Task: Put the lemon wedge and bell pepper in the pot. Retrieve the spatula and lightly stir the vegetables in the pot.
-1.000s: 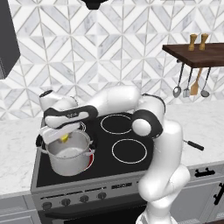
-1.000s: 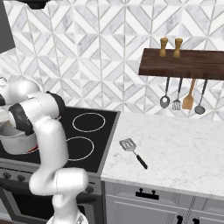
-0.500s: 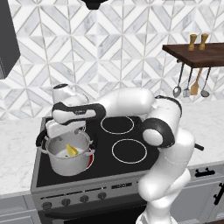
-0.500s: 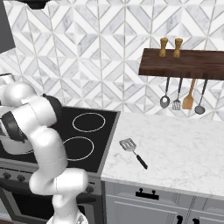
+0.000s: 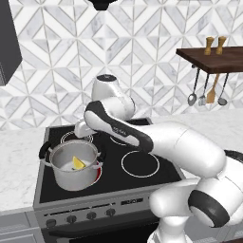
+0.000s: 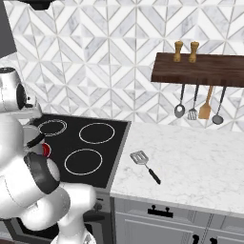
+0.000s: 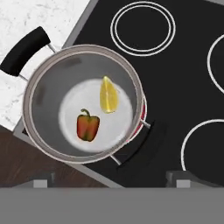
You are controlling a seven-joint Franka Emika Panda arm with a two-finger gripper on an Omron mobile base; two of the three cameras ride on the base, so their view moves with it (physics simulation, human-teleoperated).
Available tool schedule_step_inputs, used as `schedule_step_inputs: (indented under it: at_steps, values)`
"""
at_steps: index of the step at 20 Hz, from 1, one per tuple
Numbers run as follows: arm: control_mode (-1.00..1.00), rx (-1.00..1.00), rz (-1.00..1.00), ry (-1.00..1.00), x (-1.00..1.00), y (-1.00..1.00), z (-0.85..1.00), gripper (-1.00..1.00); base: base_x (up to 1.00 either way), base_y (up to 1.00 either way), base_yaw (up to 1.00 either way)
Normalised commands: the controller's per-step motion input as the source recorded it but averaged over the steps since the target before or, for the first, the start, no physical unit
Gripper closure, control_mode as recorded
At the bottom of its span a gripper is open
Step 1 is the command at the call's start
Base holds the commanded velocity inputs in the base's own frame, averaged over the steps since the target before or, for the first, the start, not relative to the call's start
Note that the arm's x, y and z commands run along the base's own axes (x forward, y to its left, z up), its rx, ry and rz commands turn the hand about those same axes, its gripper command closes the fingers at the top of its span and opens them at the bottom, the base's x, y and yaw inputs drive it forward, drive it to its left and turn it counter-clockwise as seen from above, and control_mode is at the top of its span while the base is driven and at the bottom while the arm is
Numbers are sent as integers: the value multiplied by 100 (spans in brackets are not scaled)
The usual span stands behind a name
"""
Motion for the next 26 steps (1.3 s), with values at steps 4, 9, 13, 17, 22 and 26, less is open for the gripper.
schedule_step_inputs:
  at_steps: [4, 9, 13, 17, 22, 26]
  values:
    - [-100, 11, 0, 0, -16, -100, 44, -100, 0, 0, 0]
    - [-100, 11, 0, 0, -17, -100, 20, -100, 0, 0, 0]
    - [-100, 7, 0, -1, -18, -100, 3, -100, 0, 0, 0]
    - [-100, 1, 0, -6, -10, -100, 0, -100, 0, 0, 0]
    - [-100, 0, 0, -9, 0, -100, 0, -100, 0, 0, 0]
    - [-100, 1, 0, -8, 0, -100, -1, -100, 0, 0, 0]
